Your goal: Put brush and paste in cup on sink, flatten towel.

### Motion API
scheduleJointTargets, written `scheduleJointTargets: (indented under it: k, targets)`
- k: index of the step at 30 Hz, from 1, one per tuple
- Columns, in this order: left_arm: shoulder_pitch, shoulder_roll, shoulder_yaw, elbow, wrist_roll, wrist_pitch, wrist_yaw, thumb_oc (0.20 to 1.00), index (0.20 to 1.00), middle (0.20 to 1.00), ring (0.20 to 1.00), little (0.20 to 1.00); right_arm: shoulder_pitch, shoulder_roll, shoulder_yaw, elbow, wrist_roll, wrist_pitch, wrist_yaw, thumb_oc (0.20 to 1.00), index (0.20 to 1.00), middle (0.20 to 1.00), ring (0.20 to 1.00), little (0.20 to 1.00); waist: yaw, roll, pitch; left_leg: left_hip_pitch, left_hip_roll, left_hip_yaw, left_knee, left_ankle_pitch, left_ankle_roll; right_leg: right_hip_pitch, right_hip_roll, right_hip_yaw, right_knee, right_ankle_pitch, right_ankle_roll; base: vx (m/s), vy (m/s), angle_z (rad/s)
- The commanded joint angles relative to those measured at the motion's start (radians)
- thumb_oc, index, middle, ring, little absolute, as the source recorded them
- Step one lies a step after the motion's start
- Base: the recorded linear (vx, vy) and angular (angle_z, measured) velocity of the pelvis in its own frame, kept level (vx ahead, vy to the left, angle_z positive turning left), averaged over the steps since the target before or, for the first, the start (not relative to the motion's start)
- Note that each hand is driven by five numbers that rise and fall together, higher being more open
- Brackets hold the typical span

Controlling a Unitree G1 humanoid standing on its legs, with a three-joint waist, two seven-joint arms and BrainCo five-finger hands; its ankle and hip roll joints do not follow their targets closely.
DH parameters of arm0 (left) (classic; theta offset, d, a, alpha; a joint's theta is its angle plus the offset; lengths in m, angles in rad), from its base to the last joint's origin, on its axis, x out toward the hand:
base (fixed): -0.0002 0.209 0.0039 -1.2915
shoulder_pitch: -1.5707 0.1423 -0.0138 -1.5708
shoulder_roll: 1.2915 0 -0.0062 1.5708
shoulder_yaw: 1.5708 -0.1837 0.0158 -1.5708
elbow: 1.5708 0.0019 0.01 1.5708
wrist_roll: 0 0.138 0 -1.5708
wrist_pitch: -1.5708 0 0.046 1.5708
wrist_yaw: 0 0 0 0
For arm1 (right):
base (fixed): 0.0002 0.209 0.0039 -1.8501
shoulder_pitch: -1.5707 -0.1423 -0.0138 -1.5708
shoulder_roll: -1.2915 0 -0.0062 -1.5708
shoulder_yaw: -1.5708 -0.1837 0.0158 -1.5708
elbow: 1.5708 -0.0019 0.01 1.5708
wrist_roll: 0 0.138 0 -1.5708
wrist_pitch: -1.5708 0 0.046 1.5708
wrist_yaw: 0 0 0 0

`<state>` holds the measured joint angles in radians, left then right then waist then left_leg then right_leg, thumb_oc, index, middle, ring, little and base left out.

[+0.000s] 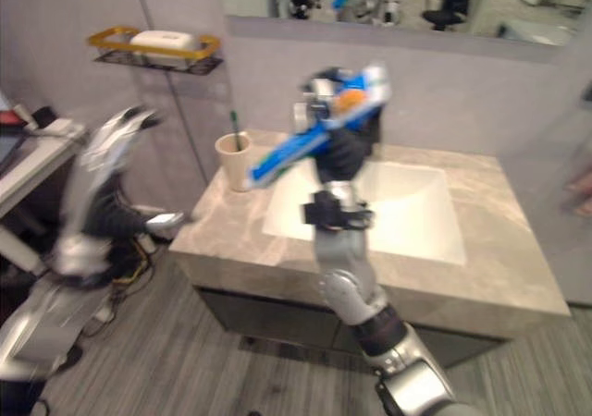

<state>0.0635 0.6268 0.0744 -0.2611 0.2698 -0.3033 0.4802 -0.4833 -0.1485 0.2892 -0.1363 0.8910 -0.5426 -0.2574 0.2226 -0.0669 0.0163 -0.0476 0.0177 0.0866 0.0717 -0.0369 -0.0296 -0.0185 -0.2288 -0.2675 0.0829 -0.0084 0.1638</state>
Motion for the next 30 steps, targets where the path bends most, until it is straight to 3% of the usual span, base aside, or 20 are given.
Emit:
scheduleJointTargets:
  k: [1,3,8,10,11,13,15,17,20,22,30]
  targets:
    - [0.002,0.099,-0.120,-0.062,-0.097,-0.080,-0.033,1.000,1.000,1.000,1.000,1.000,-0.115,0.016,0.002,-0.037,-0.062,-0.032,-0.005,0.200,0.200,0.200,0.200,0.200,-0.001,-0.078,-0.008,-0.059,-0.043,-0.064,0.102,-0.071,0.044,0.053,-0.108,0.056,-0.026,0.183,0.022,-0.01,0.141,0.24]
    - [0.023,0.102,-0.125,-0.062,-0.117,-0.083,-0.051,1.000,1.000,1.000,1.000,1.000,-0.116,0.006,-0.009,-0.044,-0.067,-0.033,-0.007,0.200,0.200,0.200,0.200,0.200,0.002,-0.079,-0.004,-0.061,-0.049,-0.066,0.104,-0.074,0.049,0.050,-0.114,0.053,-0.020,0.192,0.023,-0.01,0.123,0.25]
    - [0.146,0.181,-0.167,0.011,-0.195,-0.086,-0.149,1.000,1.000,1.000,1.000,1.000,-0.167,-0.073,-0.061,-0.052,-0.146,-0.044,-0.061,0.200,0.200,0.200,0.200,0.200,0.020,-0.055,0.017,-0.066,-0.100,-0.107,0.101,-0.073,0.082,0.014,-0.158,0.056,0.078,0.286,0.022,0.01,0.192,0.23]
    - [0.180,0.220,-0.178,0.033,-0.220,-0.083,-0.191,1.000,1.000,1.000,1.000,1.000,-0.190,-0.104,-0.069,-0.051,-0.162,-0.043,-0.075,0.200,0.200,0.200,0.200,0.200,0.022,-0.041,0.022,-0.061,-0.110,-0.115,0.086,-0.062,0.093,-0.008,-0.148,0.054,0.117,0.273,0.014,0.04,0.206,0.16]
    - [0.189,0.231,-0.182,0.057,-0.229,-0.075,-0.205,1.000,1.000,1.000,1.000,1.000,-0.196,-0.121,-0.075,-0.046,-0.173,-0.041,-0.081,0.200,0.200,0.200,0.200,0.200,0.021,-0.034,0.025,-0.055,-0.112,-0.124,0.084,-0.066,0.097,-0.012,-0.117,0.074,0.142,0.249,0.010,0.07,0.184,0.13]
    - [0.206,0.253,-0.189,0.104,-0.258,-0.067,-0.240,1.000,1.000,1.000,1.000,1.000,-0.207,-0.165,-0.100,-0.053,-0.189,-0.044,-0.088,0.200,0.200,0.200,0.200,0.200,-0.003,-0.011,0.018,-0.035,-0.112,-0.152,0.042,-0.042,0.106,-0.070,0.014,0.133,0.168,0.101,-0.036,0.10,0.185,0.46]
    - [0.236,0.261,-0.176,0.137,-0.265,-0.058,-0.261,1.000,1.000,1.000,1.000,1.000,-0.216,-0.188,-0.111,-0.041,-0.179,-0.049,-0.092,0.200,0.200,0.200,0.200,0.200,-0.005,-0.007,0.018,-0.023,-0.121,-0.160,0.019,-0.034,0.108,-0.099,0.057,0.126,0.135,0.062,-0.048,0.09,0.086,0.68]
    - [0.260,0.250,-0.182,0.209,-0.275,-0.041,-0.283,1.000,1.000,1.000,1.000,1.000,-0.226,-0.207,-0.112,-0.033,-0.171,-0.046,-0.087,0.200,0.200,0.200,0.200,0.200,-0.009,-0.010,0.031,-0.008,-0.133,-0.169,0.008,-0.032,0.106,-0.127,0.063,0.111,0.067,0.097,-0.041,0.08,-0.015,0.25]
    - [0.264,0.239,-0.201,0.301,-0.291,-0.023,-0.315,1.000,1.000,1.000,1.000,1.000,-0.235,-0.235,-0.079,-0.017,-0.137,-0.029,-0.044,0.200,0.200,0.200,0.200,0.200,-0.032,-0.004,0.065,0.020,-0.140,-0.190,0.034,-0.053,0.101,-0.191,0.068,0.158,0.009,0.149,-0.023,0.12,-0.024,0.18]
    - [0.274,0.210,-0.197,0.368,-0.284,-0.001,-0.338,1.000,1.000,1.000,1.000,1.000,-0.228,-0.271,-0.079,-0.011,-0.125,-0.006,-0.019,0.200,0.200,0.200,0.200,0.200,-0.030,-0.020,0.066,0.026,-0.149,-0.188,0.053,-0.075,0.091,-0.148,0.055,0.161,-0.015,0.144,-0.016,0.10,-0.046,0.38]
    - [0.380,0.058,-0.113,0.385,-0.397,0.031,-0.396,1.000,1.000,1.000,1.000,1.000,-0.192,-0.346,-0.120,0.031,-0.137,0.032,-0.003,0.200,0.200,0.200,0.200,0.200,-0.009,-0.020,0.031,0.028,-0.128,-0.188,0.040,-0.078,0.070,-0.075,0.080,0.140,-0.084,0.144,-0.024,0.10,-0.087,0.10]
